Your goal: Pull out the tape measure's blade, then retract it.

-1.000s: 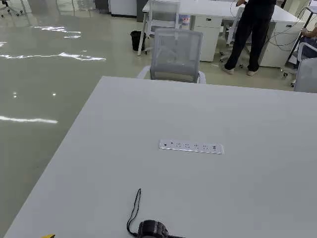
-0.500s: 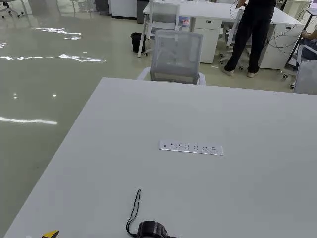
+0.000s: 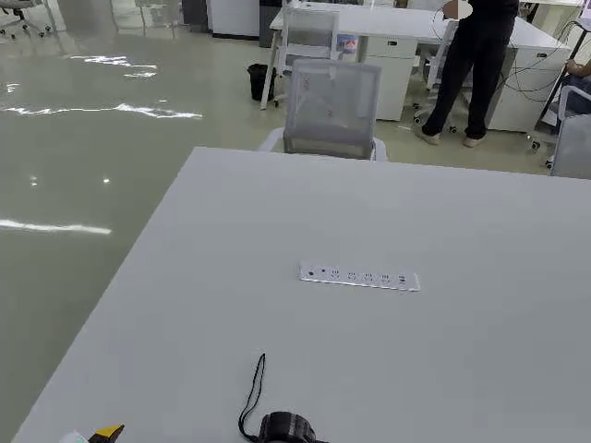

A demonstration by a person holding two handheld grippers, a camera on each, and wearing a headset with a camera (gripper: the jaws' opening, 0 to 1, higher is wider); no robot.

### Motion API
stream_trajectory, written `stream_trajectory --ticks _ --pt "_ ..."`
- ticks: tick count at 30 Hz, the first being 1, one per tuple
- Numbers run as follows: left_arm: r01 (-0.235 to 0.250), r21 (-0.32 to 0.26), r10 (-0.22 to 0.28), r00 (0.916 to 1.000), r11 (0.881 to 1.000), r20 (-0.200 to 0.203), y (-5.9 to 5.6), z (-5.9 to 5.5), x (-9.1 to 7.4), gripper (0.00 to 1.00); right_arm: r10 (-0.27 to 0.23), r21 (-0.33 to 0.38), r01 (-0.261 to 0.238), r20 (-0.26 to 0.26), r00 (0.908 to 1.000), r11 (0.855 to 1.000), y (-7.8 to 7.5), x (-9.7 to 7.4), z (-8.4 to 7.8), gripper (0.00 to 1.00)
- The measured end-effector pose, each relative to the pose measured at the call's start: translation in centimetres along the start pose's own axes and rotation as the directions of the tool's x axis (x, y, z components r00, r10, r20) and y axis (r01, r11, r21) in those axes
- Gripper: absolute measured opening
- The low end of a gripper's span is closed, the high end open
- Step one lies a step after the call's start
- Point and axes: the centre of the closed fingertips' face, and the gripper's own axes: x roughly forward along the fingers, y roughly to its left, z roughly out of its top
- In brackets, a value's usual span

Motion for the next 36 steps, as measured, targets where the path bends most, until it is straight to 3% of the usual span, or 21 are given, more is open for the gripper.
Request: stream_trajectory --ticks 6,10,16,36 --pt "0.007 0.009 -0.007 0.9999 1.000 0.010 -1.5 1.5 0.8 0.99 -0.001 0.003 0.001 -0.003 1.0000 1.000 -0.5 0.1 0.2 0.94" --pt "0.009 -0.009 -0.009 0.9999 1.000 0.013 -2.3 1.7 1.7 0.99 0.001 -0.007 -0.001 -0.014 0.9999 1.000 -0.8 0.4 0.0 0.93" --pt "0.015 0.037 -0.016 0.9996 0.999 0.025 -4.0 2.2 2.5 0.98 0.016 -0.020 -0.016 -0.017 0.9997 1.000 -0.5 0.9 0.2 0.91" --pt "0.027 0.005 -0.027 0.9996 1.000 0.000 -6.5 2.2 5.3 0.99 0.060 -0.086 -0.063 -0.037 0.9975 0.994 -0.8 3.0 1.5 0.82"
